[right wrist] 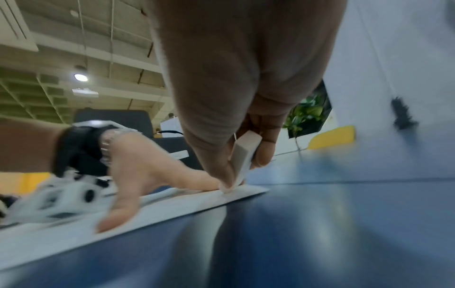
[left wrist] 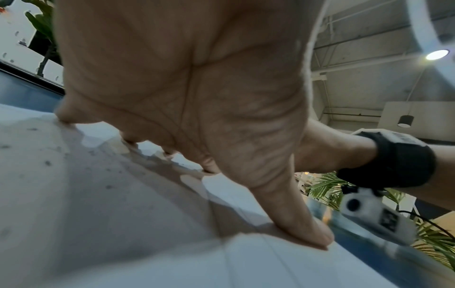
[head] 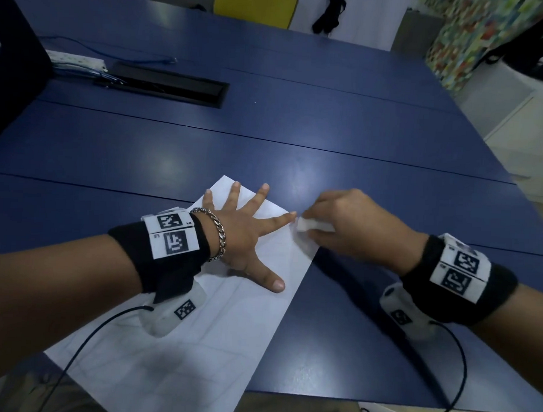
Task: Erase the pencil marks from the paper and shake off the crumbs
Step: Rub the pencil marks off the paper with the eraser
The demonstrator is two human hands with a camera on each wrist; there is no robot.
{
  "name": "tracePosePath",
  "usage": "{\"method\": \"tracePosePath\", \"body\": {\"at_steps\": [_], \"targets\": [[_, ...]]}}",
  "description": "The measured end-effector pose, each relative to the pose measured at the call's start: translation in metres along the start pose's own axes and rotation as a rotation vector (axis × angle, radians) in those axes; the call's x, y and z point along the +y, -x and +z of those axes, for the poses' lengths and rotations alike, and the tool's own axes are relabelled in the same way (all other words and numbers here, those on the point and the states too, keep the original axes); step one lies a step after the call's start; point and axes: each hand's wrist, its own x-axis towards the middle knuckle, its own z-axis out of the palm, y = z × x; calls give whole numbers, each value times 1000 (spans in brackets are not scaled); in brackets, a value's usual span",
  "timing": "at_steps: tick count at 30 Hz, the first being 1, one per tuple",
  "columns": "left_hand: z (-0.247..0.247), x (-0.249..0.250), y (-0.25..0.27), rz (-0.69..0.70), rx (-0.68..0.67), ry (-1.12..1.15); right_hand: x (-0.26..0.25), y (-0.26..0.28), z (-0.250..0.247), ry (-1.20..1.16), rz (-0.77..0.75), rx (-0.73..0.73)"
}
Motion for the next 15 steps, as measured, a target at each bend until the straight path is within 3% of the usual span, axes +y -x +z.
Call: {"method": "tracePosePath", "body": {"at_steps": [2, 8, 12, 15], "targets": [[0, 1, 1, -11, 3, -13, 6, 2, 2, 5, 52, 17], [-1, 1, 3, -23, -12, -6, -24, 19, 11, 30, -120, -65], [-3, 2, 5, -28, -35, -13, 20, 3, 4, -2, 32, 67], [-1, -1, 6, -9, -16, -22, 39, 6, -12, -34, 162, 289]]}}
